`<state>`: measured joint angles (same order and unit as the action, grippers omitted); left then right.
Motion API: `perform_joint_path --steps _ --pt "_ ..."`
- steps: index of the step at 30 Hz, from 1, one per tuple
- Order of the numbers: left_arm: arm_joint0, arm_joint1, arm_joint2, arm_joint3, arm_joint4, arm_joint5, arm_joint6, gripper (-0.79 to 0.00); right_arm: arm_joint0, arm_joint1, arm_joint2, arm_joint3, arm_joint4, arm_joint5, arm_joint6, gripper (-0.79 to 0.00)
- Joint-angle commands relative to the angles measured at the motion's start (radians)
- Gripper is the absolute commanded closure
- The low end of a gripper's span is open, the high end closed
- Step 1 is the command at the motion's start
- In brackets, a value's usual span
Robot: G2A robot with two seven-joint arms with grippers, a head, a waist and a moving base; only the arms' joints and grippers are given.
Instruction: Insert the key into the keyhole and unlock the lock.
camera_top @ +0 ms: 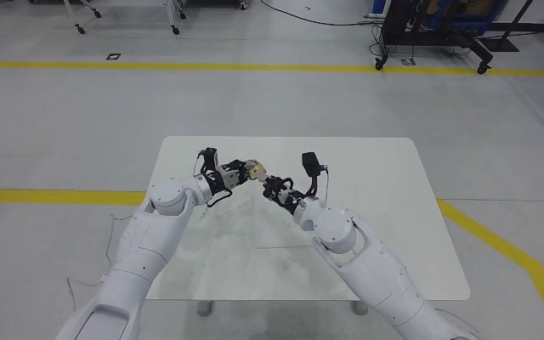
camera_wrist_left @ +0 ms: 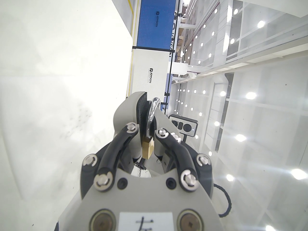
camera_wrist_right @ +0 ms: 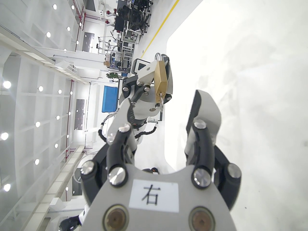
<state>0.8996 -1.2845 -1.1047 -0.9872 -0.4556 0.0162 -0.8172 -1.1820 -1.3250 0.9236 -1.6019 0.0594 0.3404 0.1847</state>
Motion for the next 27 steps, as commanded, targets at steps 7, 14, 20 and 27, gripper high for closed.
perform_joint_path --steps 7,14,20,27 --pt "0.009 -0.002 -0.008 -0.008 -0.019 -0.01 0.02 0.0 0.0 0.0 0.0 0.0 0.0 0.0 0.0 -0.785" --pt "0.01 -0.005 -0.031 0.008 -0.098 -0.018 -0.009 0.0 -0.047 -0.003 0.089 0.019 0.271 -0.214 0.119 -0.785" --pt "0.009 -0.005 -0.039 0.018 -0.119 -0.026 -0.026 0.0 -0.055 -0.009 0.125 0.087 0.462 -0.313 0.234 -0.339" --pt "0.007 -0.006 -0.039 0.022 -0.118 -0.037 -0.039 0.0 -0.01 -0.032 0.081 0.185 0.57 -0.34 0.272 -0.289"
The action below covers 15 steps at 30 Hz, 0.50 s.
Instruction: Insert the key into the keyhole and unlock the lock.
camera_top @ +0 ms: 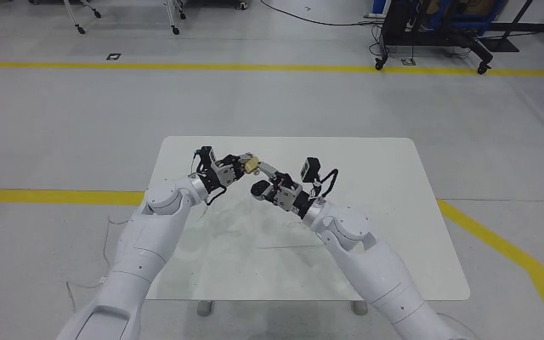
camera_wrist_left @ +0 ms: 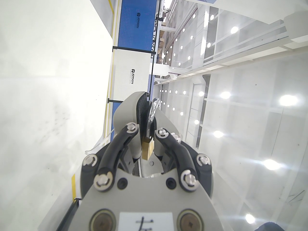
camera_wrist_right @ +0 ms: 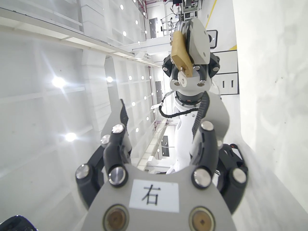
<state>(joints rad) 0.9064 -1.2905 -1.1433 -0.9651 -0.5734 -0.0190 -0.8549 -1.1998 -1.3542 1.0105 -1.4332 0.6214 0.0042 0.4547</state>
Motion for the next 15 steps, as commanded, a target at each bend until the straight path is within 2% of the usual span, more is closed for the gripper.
perform_joint_path --steps 1,4,7,11,15 --pt "0.0 0.0 0.0 0.001 0.0 -0.003 -0.001 0.0 0.015 -0.006 -0.012 0.031 0.012 -0.007 0.001 -0.299" --pt "-0.001 0.0 0.0 0.001 0.004 -0.005 -0.001 0.0 0.033 -0.014 -0.021 0.07 0.038 -0.016 -0.006 -0.292" --pt "0.0 0.0 -0.001 0.002 0.005 -0.007 -0.001 0.0 0.042 -0.02 -0.019 0.099 0.071 -0.024 0.005 -0.243" --pt "0.001 0.0 -0.002 0.0 0.008 -0.013 -0.001 0.0 0.054 -0.023 -0.016 0.13 0.089 -0.022 0.024 -0.259" --pt "0.002 -0.001 -0.002 0.001 0.009 -0.018 -0.003 0.0 0.059 -0.026 -0.015 0.142 0.094 -0.02 0.027 -0.24"
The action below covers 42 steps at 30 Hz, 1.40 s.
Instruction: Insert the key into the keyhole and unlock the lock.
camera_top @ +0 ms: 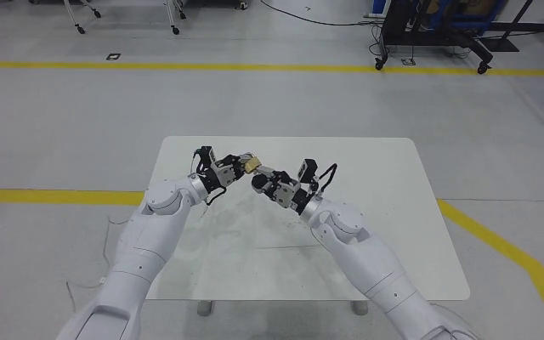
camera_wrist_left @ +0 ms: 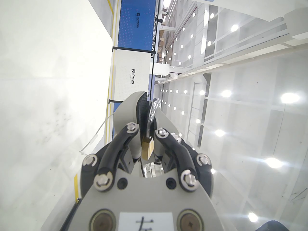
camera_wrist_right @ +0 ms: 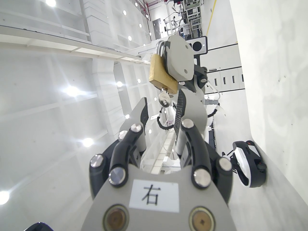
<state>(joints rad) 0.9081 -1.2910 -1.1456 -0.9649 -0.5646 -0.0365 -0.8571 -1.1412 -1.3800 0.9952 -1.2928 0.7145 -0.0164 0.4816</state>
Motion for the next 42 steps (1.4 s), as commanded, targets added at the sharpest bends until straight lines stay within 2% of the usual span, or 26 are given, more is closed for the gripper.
perform_joint_path --steps 1,6,11,19,31,38,42 --pt "0.0 0.0 0.0 0.0 0.001 -0.001 -0.002 0.0 0.001 -0.001 0.001 0.002 0.0 0.001 0.001 -0.212" --pt "-0.001 -0.001 0.0 0.001 0.002 -0.003 -0.004 0.0 0.006 -0.004 -0.002 0.005 -0.001 0.017 0.006 -0.049" --pt "0.0 -0.001 -0.001 0.001 0.003 -0.012 -0.002 0.0 0.016 -0.008 -0.001 0.019 0.012 0.04 0.01 0.0" --pt "0.001 -0.001 0.0 -0.002 0.005 -0.024 -0.018 0.0 0.02 -0.014 0.007 0.028 0.049 0.059 0.029 0.0" --pt "0.007 -0.002 -0.006 -0.002 -0.006 -0.065 -0.045 0.0 0.028 -0.025 0.067 0.126 0.353 0.15 0.239 0.0" --pt "0.01 -0.002 -0.008 -0.002 -0.007 -0.084 -0.052 0.0 0.058 -0.031 0.072 0.192 0.435 0.228 0.326 0.0" --pt "0.01 -0.002 -0.008 -0.001 -0.007 -0.087 -0.052 0.0 0.074 -0.034 0.07 0.222 0.437 0.227 0.339 0.0"
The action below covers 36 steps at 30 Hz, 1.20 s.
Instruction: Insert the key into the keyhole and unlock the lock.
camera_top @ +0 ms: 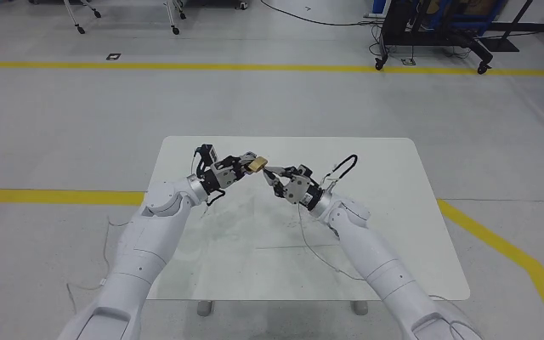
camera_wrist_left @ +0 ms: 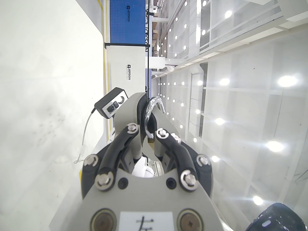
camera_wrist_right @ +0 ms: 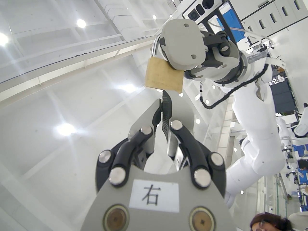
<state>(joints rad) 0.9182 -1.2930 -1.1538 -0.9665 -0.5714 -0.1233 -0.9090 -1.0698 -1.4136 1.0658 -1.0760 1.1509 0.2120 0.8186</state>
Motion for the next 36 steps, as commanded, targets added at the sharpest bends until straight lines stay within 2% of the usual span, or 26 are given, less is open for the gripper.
perform_joint_path --steps 1,5,6,7,8,9,10,12,15,22,26,34,36 --pt "0.0 0.0 0.0 0.0 0.0 0.0 -0.001 0.0 0.005 -0.002 -0.002 0.01 0.001 -0.002 0.004 0.0" --pt "0.0 0.0 -0.001 0.001 0.0 0.001 0.0 0.0 0.016 -0.003 -0.009 0.015 -0.035 -0.022 0.018 0.0" --pt "-0.002 0.0 0.001 0.002 0.004 0.008 -0.004 0.0 0.019 -0.002 -0.012 0.014 -0.059 -0.03 0.022 -0.123" --pt "-0.006 0.0 0.003 0.003 0.01 0.017 -0.01 0.0 0.023 0.0 -0.016 0.011 -0.098 -0.044 0.019 -0.308" --pt "-0.008 0.001 0.004 0.004 0.014 0.021 -0.011 0.0 0.026 0.003 -0.021 0.005 -0.139 -0.058 0.015 -0.422" --pt "-0.01 0.001 0.005 0.006 0.017 0.025 -0.012 0.0 0.026 0.006 -0.023 -0.004 -0.176 -0.072 0.01 -0.576" --pt "-0.011 0.001 0.005 0.006 0.018 0.028 -0.012 0.0 0.022 0.008 -0.021 -0.012 -0.2 -0.079 0.005 -0.616" --pt "-0.012 0.001 0.005 0.007 0.018 0.031 -0.012 0.0 0.012 0.015 -0.01 -0.034 -0.237 -0.091 -0.007 -0.622" --pt "-0.015 0.002 0.006 0.008 0.031 0.039 -0.01 0.0 -0.011 0.029 0.022 -0.076 -0.29 -0.103 -0.026 -0.582" --pt "-0.023 0.006 0.027 -0.01 0.113 0.067 -0.008 0.0 -0.126 0.08 0.179 -0.248 -0.428 -0.127 -0.099 -0.785" --pt "-0.026 0.01 0.034 -0.027 0.158 0.125 0.007 0.0 -0.231 0.112 0.306 -0.414 -0.52 -0.1 -0.168 -0.785" --pt "-0.026 0.01 0.034 -0.027 0.158 0.125 0.007 0.0 -0.231 0.112 0.306 -0.414 -0.52 -0.1 -0.168 -0.785" --pt "-0.019 0.012 0.048 -0.052 0.215 0.114 0.04 0.0 -0.231 0.112 0.306 -0.414 -0.52 -0.1 -0.168 -0.785"
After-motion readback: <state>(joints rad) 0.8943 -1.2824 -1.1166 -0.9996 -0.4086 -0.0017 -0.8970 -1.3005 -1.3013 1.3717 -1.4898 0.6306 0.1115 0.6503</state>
